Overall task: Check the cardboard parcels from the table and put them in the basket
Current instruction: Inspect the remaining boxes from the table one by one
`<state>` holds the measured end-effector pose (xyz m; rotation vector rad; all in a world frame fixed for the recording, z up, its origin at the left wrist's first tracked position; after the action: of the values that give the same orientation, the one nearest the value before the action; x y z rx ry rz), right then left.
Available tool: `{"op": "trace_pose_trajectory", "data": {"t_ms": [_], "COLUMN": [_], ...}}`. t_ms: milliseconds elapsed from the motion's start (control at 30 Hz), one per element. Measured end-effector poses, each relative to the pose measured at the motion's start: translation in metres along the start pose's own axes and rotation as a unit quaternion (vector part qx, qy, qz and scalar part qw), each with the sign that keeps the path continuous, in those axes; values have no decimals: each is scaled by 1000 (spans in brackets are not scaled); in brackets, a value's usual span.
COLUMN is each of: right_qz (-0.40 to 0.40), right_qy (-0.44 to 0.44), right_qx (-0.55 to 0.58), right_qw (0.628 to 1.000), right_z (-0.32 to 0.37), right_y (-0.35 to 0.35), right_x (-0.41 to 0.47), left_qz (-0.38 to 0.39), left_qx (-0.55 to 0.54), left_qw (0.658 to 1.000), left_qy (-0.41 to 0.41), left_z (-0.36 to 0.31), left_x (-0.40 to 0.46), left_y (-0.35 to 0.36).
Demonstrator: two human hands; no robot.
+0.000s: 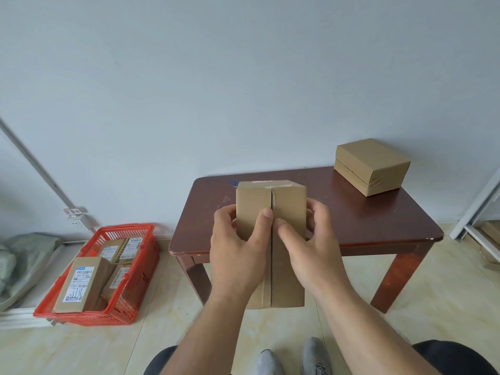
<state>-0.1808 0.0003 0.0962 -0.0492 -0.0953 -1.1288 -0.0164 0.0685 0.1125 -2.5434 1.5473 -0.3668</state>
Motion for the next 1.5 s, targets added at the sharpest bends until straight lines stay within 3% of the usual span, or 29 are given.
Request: {"op": "trace_pose_trajectory", "data": {"t_ms": [200, 500, 1133, 1500], "right_qz": [-19, -25, 11, -17], "right_qy": [3, 18, 57, 26], "right_qx": [-4, 3, 43, 26], "right_qw": [1000, 1000, 997, 999], "right_z": [5, 3, -10, -7], "right_y": [-5, -2, 4, 2], "right_x": [6, -1, 7, 2], "left_qz": [10, 33, 23, 3], "left_qx": [24, -54, -57, -89], "left_qw": [999, 998, 998, 996], "left_qy": [28, -20, -7, 10], "left_z": [-6, -4, 0, -2], "left_x": [-6, -8, -13, -8], "left_y": [7, 10, 13, 8]}}
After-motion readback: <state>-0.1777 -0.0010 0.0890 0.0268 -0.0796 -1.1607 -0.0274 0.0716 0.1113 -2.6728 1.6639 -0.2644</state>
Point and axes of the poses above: each hand's wrist, its own x-axis towards the middle knuckle, its own y-axis out of the palm, z = x × y, the point moved 10 cm from there along x, towards the middle knuckle, and after that the axes turned 15 degrees about z, right-handed, at the moved point
